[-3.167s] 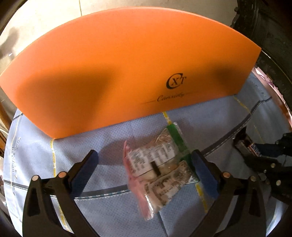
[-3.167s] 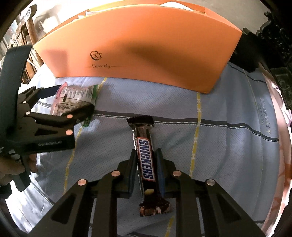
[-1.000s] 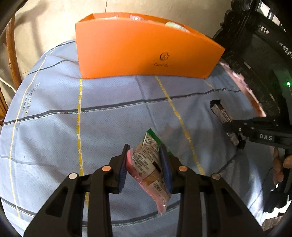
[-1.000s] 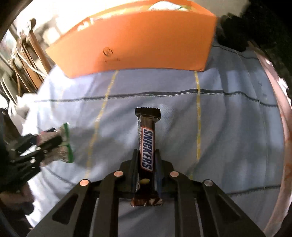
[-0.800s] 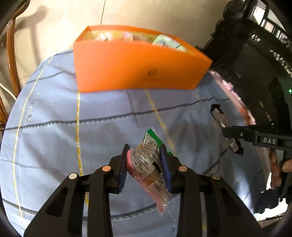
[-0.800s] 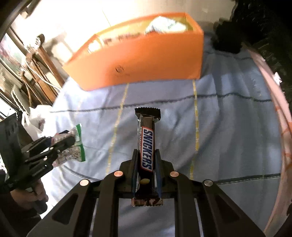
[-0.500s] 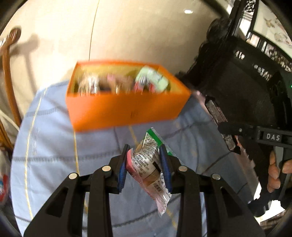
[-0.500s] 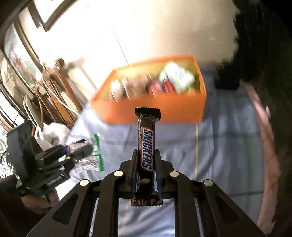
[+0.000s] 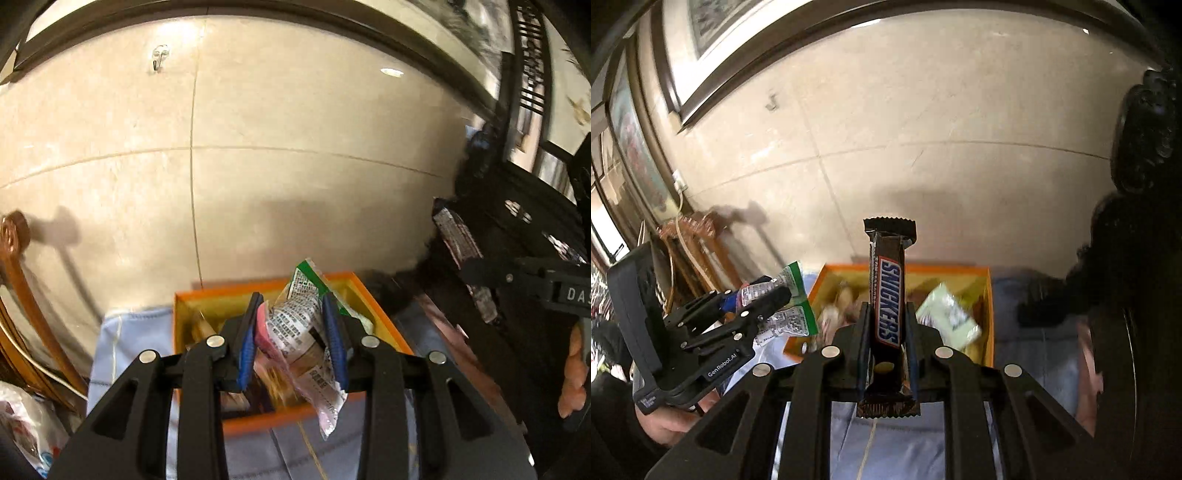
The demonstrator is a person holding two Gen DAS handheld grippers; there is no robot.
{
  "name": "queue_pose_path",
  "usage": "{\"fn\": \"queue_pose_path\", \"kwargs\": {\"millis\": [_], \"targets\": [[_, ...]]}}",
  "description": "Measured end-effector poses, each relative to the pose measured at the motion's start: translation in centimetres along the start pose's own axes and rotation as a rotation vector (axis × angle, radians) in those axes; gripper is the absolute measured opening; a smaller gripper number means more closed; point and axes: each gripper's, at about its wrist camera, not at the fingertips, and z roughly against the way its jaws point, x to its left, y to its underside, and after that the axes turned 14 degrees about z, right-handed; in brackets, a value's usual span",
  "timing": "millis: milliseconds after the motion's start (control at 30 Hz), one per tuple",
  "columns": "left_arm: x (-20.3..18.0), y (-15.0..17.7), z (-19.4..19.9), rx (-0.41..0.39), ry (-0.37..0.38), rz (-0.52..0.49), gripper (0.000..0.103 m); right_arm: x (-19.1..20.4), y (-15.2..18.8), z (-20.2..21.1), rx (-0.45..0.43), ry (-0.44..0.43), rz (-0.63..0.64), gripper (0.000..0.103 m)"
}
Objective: Organize snacks
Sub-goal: 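Lift the snack pack and Snickers bar and carry them over the box, then open both tools to drop the snack pack and Snickers into the box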
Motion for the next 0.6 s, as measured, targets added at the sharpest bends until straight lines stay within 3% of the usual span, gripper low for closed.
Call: {"fn": "queue_pose_path", "kwargs": {"millis": [100, 133, 167, 200, 233, 267, 400, 600], "targets": [[0.3, -1.1, -2.4, -0.001, -0.029, 0.007, 0.033, -1.2, -1.2, -2.2, 0.004, -0.003, -0.012, 0.017], [0.3, -1.3, -3.4, 0.003, -0.047, 0.003, 0.039, -1.9, -1.4, -3.7, 0.022, -0.021, -0.029, 0.021], [0.4, -1.4, -4.9, 0.022, -0.064, -0.003, 0.075, -2.2, -1.4, -4.5, 0.035, -0.010, -0.040, 0.036], [0.7, -1.2, -6.2, 0.045, -0.098, -0.006, 0.096, -2.7, -1.1, -5.6, 0.052, 0.022, -0.052, 0.053], [1.0, -0.8, -7.3, 0.056, -0.149, -0.007, 0.099, -2.9, -0.9, -6.1, 0.068, 0.060, -0.054, 0.076], [1.4, -0.3, -8.0, 0.075, -0.164, -0.005, 0.099, -2.8, -0.6, -6.5, 0.076, 0.093, -0.047, 0.076], [2.3, 1.5, -8.8, 0.129, -0.207, -0.015, 0.099, -2.6, 1.2, -6.3, 0.082, 0.089, -0.051, 0.076], [3.4, 3.5, -5.5, 0.130, -0.250, 0.040, 0.099, -1.6, 3.6, -3.9, 0.078, 0.074, -0.101, 0.076]]}}
